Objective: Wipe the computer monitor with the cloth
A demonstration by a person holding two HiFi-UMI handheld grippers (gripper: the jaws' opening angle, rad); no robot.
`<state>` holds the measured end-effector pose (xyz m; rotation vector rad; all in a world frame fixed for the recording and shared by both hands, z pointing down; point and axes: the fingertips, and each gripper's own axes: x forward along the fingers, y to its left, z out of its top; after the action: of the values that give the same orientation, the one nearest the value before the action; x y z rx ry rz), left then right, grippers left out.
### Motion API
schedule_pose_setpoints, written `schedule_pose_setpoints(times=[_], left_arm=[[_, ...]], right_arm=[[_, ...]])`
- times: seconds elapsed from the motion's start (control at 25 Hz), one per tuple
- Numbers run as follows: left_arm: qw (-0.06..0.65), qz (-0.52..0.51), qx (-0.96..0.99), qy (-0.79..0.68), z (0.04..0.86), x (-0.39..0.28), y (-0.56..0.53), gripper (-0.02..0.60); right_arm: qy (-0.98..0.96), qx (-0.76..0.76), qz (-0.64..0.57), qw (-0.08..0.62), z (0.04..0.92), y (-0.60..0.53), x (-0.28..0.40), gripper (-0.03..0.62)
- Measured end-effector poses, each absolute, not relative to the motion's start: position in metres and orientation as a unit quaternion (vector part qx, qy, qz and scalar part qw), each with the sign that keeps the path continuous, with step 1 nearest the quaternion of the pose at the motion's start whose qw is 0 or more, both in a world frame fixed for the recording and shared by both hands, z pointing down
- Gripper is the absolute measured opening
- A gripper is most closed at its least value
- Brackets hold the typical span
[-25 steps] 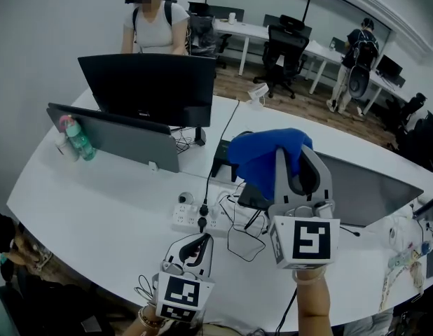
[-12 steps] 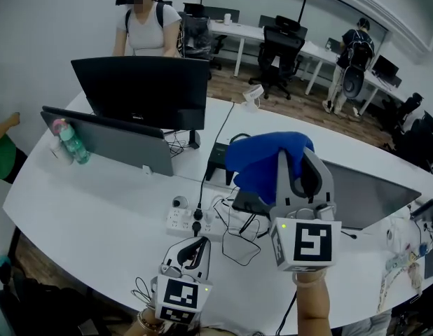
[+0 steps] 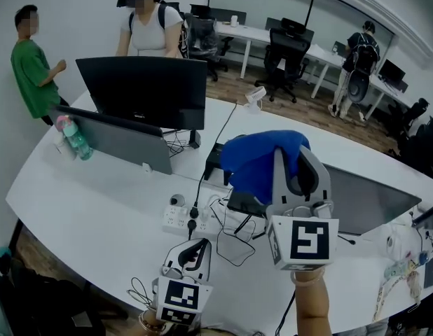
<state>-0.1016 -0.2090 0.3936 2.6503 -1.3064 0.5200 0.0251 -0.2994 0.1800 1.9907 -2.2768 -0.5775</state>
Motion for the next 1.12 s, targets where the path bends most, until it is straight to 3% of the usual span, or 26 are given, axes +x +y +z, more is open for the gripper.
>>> schedule_pose_setpoints(times=[1.12], left_arm=[[0.059, 0.178, 0.880, -0.437, 0.392, -0.029, -0.171, 0.009]], right_arm=[[-0.743, 0.643, -0.184, 0.025, 0.179, -0.265, 0.094, 0.072]])
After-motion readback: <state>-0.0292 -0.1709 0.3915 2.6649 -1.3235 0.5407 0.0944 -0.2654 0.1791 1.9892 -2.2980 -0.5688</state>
